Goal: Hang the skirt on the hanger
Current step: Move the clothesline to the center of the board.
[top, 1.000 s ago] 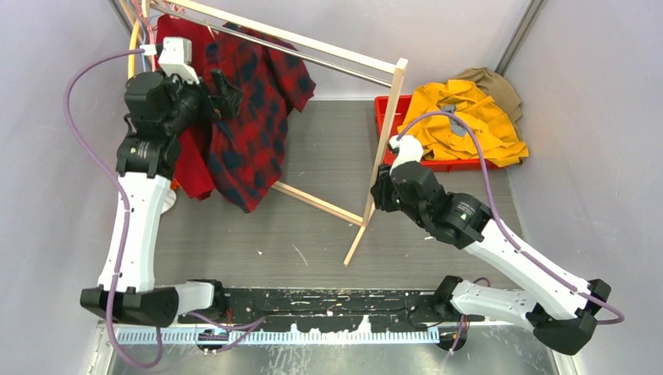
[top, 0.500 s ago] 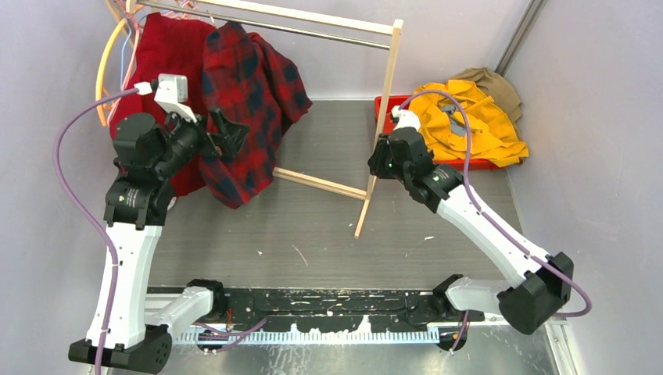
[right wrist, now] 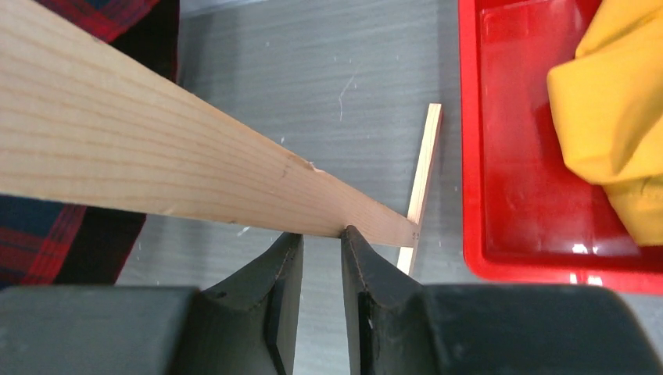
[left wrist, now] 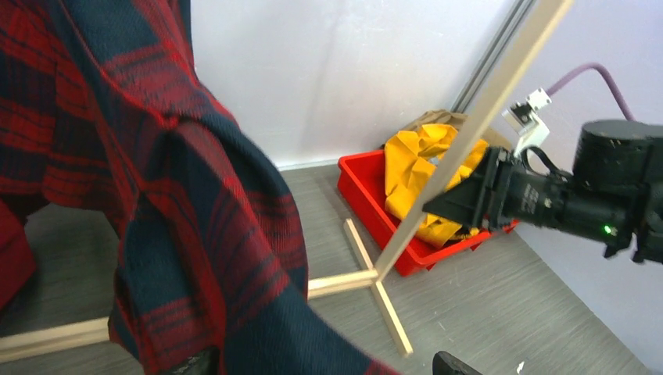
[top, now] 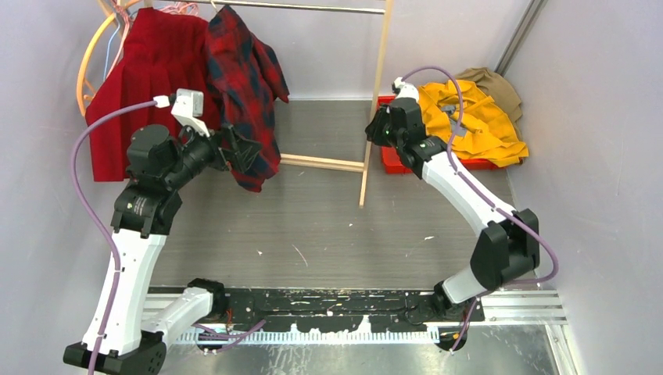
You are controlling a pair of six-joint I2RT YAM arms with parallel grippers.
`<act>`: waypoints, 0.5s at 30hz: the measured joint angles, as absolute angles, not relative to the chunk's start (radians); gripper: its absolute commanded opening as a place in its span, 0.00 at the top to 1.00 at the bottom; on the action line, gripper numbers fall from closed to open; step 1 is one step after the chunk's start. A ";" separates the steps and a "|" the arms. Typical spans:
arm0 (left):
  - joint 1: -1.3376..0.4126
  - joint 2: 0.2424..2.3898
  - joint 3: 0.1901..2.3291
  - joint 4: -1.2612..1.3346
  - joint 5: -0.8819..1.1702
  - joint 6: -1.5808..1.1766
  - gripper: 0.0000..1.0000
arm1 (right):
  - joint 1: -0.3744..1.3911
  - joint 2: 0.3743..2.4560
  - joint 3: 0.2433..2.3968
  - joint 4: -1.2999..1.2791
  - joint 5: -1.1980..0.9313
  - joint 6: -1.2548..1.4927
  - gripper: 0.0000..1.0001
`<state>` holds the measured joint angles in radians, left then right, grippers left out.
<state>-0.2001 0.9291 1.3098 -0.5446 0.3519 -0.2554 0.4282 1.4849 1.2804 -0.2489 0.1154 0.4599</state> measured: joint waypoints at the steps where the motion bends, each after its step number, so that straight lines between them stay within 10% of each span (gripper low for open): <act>1: -0.204 0.924 1.302 -0.544 0.352 -0.255 0.00 | 0.418 1.506 1.291 -0.229 0.109 0.459 0.71; 15: -0.229 0.897 1.205 -0.538 0.340 -0.261 0.01 | 0.291 1.803 1.444 -0.036 -0.004 0.479 0.65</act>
<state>-0.2287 0.8970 1.2049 -0.5377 0.3397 -0.2607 0.2913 1.8034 1.4445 -0.0357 -0.0036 0.4793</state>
